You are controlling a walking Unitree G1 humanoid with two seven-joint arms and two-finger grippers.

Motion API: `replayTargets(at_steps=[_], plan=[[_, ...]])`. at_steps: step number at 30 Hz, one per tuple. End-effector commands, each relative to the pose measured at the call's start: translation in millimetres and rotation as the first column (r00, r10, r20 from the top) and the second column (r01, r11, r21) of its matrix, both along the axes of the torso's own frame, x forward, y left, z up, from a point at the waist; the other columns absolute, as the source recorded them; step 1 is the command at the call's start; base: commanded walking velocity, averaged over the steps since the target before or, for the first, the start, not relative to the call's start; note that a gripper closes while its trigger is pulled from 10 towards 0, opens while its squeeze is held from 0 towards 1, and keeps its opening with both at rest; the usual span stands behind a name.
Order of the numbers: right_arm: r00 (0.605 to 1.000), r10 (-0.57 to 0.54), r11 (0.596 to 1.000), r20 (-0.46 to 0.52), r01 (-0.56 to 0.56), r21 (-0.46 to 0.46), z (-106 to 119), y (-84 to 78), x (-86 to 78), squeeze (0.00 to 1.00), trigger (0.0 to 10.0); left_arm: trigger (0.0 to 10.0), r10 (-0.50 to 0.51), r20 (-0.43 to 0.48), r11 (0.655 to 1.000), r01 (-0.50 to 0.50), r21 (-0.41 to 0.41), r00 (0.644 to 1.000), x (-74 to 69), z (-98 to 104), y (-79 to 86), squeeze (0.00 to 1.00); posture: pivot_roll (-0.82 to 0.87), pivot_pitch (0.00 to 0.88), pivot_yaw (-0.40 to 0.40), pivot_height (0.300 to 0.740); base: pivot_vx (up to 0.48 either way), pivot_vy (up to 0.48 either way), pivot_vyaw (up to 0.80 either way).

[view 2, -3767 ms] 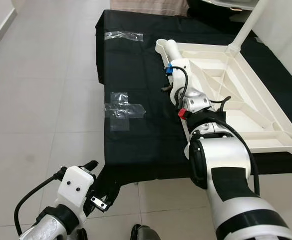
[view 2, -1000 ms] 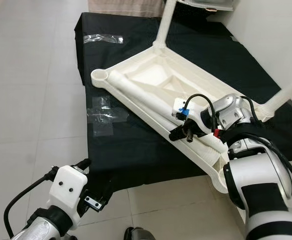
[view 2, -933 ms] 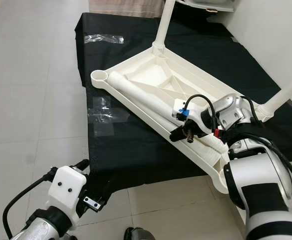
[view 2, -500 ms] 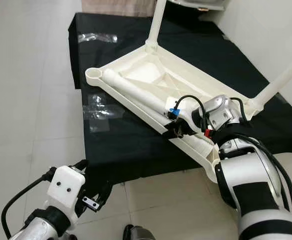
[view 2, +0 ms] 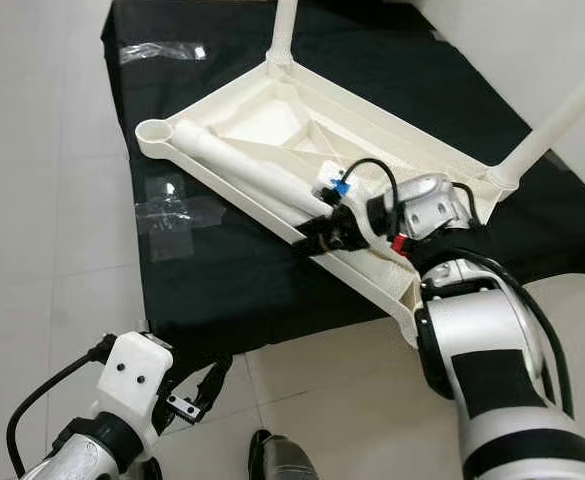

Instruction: Building children table

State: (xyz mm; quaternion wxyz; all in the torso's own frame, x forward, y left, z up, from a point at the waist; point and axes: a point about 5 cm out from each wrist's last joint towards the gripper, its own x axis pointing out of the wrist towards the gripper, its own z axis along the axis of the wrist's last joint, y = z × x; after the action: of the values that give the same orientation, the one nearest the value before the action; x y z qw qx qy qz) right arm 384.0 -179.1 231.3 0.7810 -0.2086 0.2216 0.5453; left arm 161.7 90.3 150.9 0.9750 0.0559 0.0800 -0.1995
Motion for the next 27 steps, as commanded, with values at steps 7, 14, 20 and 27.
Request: replayTargets(at_steps=[7,14,20,27], plan=[[0.998,-0.045,0.990,0.042,0.039,0.139,12,28.9,8.3,0.00,10.0,10.0,-0.005,-0.015,1.000,0.005,-0.013,1.000,-2.1,-1,-1.0,0.00,0.05,0.249,-0.140,0.740,0.000,0.000,0.00],[0.999,-0.050,0.998,0.019,0.050,0.027,4,40.7,8.8,0.00,10.0,10.0,-0.006,-0.016,1.000,0.005,-0.010,1.000,-1.8,-1,-1.4,0.00,0.06,0.250,-0.140,0.740,0.000,0.000,0.00],[1.000,-0.016,0.999,0.021,0.015,0.042,9,41.0,6.8,0.00,10.0,10.0,-0.006,-0.018,1.000,0.006,-0.012,1.000,-2.7,-2,-2.8,0.00,0.06,0.248,-0.140,0.740,0.000,0.000,0.00],[0.980,-0.189,0.982,0.061,0.188,0.024,11,61.2,16.1,0.00,10.0,10.0,-0.008,-0.020,1.000,0.008,-0.013,1.000,-2.3,-3,-3.7,0.00,0.05,0.247,-0.140,0.740,0.000,0.000,0.00]])
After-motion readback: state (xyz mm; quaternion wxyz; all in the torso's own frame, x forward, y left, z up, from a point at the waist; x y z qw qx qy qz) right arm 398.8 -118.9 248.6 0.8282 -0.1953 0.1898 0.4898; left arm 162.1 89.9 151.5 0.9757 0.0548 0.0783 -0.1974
